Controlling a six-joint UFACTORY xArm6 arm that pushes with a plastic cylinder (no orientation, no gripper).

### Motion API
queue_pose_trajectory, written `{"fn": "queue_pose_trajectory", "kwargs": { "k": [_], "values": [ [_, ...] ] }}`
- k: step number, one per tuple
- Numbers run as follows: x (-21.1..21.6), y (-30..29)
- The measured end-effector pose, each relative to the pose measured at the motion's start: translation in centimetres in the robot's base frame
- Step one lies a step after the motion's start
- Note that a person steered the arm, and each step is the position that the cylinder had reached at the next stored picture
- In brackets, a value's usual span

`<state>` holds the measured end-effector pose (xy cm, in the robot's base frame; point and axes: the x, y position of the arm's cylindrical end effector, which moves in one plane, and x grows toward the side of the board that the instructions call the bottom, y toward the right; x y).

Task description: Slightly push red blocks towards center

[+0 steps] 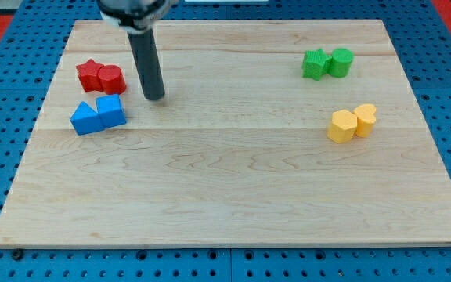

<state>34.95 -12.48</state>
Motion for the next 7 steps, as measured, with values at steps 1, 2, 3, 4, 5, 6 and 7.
{"fn": "queue_pose_trajectory", "kwargs": {
  "k": [1, 2, 3, 4, 5, 6, 7],
  "values": [
    [-8.4, -4.2],
    [-9.2, -5.1],
    [-9.3, -8.7],
    [-8.3, -16.1],
    [-7.6, -18.0],
    [-7.6, -18.0],
    [-5.1, -17.7]
  ]
}}
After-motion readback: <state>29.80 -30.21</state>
